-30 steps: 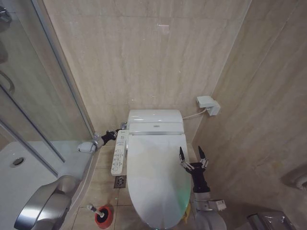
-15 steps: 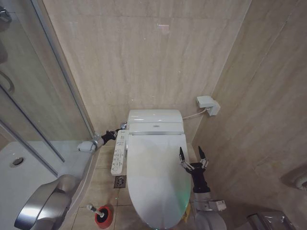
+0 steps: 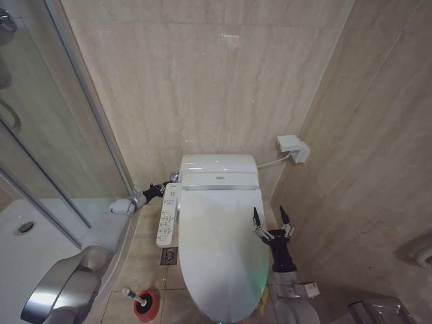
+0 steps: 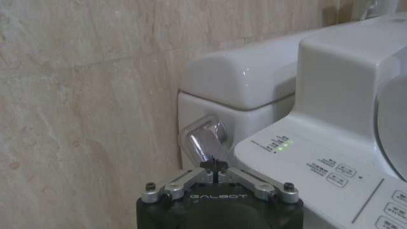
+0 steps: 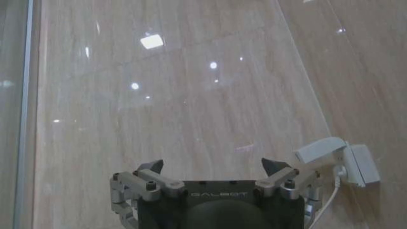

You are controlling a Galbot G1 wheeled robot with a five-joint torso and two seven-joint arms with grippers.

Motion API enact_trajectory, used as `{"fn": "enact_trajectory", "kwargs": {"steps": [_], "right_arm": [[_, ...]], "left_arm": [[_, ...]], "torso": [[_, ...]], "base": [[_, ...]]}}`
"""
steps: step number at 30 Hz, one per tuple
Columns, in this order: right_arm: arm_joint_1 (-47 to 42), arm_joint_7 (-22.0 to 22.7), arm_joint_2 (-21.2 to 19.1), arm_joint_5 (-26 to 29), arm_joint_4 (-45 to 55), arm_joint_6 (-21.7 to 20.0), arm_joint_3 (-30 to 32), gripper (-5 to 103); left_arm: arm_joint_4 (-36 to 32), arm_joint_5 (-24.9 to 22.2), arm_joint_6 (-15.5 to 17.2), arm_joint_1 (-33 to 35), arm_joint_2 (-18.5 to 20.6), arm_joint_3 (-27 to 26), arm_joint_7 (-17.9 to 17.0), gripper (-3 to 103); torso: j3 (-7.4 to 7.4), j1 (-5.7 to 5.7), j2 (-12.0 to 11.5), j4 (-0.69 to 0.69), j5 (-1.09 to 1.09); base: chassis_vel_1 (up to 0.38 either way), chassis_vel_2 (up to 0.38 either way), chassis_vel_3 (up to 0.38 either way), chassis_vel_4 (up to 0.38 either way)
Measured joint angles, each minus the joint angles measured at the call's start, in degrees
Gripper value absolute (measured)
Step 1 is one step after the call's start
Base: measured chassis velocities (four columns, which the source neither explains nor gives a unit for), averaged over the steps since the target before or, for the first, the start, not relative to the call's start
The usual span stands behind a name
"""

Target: Open the toilet lid, clean the toilet bowl with a toilet brush, close the toilet lid, and flush.

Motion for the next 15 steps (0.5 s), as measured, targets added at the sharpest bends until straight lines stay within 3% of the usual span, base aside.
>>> {"fn": "enact_trajectory", "kwargs": {"steps": [15], "right_arm": [[0.0,0.0,0.1,0.0,0.0,0.1,0.0,100]], "left_arm": [[0.0,0.0,0.0,-0.1,0.0,0.1,0.1,0]], "torso": [[0.00,0.00,0.0,0.01,0.00]], "base": [[0.000,0.000,0.000,0.000]]}}
